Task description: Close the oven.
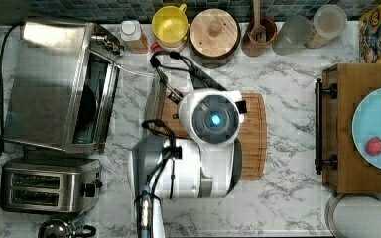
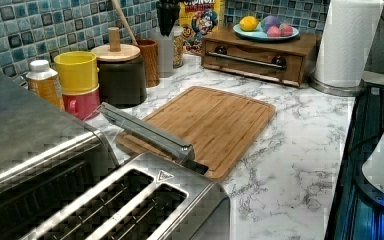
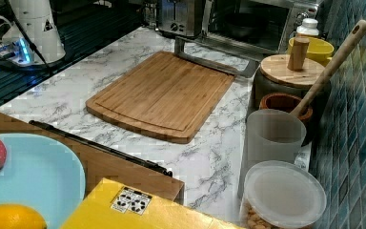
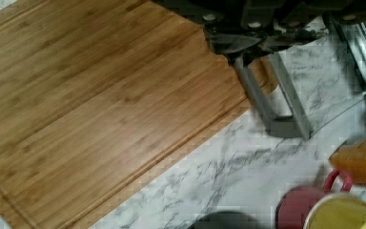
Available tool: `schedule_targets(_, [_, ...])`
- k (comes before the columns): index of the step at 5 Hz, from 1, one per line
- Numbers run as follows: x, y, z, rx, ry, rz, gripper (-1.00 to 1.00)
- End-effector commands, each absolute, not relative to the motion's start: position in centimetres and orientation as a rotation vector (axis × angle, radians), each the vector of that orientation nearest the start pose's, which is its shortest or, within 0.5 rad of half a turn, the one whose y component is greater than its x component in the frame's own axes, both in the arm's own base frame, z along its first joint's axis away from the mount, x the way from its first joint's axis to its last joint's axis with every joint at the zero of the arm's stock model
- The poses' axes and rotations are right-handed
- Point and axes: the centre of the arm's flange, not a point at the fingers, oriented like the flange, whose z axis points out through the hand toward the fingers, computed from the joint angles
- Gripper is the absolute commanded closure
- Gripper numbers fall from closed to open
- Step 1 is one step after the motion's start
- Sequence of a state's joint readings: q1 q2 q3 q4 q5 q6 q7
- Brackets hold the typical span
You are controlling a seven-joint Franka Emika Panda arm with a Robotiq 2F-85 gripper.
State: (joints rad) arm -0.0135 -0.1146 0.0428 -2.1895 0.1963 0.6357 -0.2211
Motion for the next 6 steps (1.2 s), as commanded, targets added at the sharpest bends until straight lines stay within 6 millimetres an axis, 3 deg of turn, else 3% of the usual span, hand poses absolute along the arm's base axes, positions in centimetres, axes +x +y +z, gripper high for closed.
schedule_targets(1, [47.7,-3.0,37.4,-2.622,0.538,-0.207,1.00])
schedule_targets(3, [47.3,-0.9,33.3,-2.445,0.373,-0.409,1.00])
schedule_targets(6, [50.7,1.0,25.8,-2.358,0.350,-0.423,1.00])
